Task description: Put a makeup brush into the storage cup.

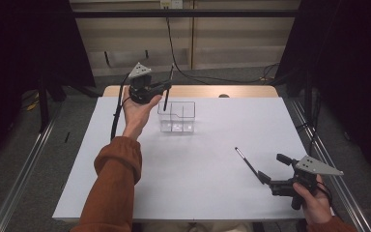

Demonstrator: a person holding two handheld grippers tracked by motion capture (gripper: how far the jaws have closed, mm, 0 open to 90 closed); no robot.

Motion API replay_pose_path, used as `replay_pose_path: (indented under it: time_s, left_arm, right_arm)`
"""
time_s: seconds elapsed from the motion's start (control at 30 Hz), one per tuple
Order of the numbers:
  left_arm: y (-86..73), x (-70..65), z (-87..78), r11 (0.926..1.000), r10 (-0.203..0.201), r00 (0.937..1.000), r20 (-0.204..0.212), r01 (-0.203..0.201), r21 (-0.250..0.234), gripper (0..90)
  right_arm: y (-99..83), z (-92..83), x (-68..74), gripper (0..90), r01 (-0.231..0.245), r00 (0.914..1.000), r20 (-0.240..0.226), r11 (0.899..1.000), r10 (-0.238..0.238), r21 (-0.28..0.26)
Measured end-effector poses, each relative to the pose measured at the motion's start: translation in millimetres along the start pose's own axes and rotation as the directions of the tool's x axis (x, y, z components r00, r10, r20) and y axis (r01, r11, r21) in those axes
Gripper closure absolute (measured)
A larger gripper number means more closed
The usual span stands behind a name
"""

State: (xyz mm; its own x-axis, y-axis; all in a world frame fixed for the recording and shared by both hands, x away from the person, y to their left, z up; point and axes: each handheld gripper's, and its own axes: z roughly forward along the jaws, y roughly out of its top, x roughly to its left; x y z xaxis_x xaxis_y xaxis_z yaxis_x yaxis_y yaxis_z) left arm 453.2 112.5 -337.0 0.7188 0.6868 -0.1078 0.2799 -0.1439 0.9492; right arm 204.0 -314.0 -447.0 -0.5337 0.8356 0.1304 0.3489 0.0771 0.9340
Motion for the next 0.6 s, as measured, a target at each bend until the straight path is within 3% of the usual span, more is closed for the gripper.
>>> replay_pose_path:
  time_s: [0.47, 0.6]
  left_arm:
    - [-7.8, 14.8, 9.0, 0.9999, -0.013, 0.9996, -0.023, 0.013, 0.005, 84.3]
    - [-10.5, 12.0, 14.0, 0.9999, 0.007, 0.9995, -0.030, -0.007, 0.009, 84.3]
  right_arm:
    - [-0.3, -0.3, -0.8, 0.0, 0.000, 1.0000, -0.002, 1.000, 0.000, -0.002]
    - [-0.3, -0.1, -0.2, 0.0, 0.002, 1.0000, -0.003, 1.000, -0.002, -0.001]
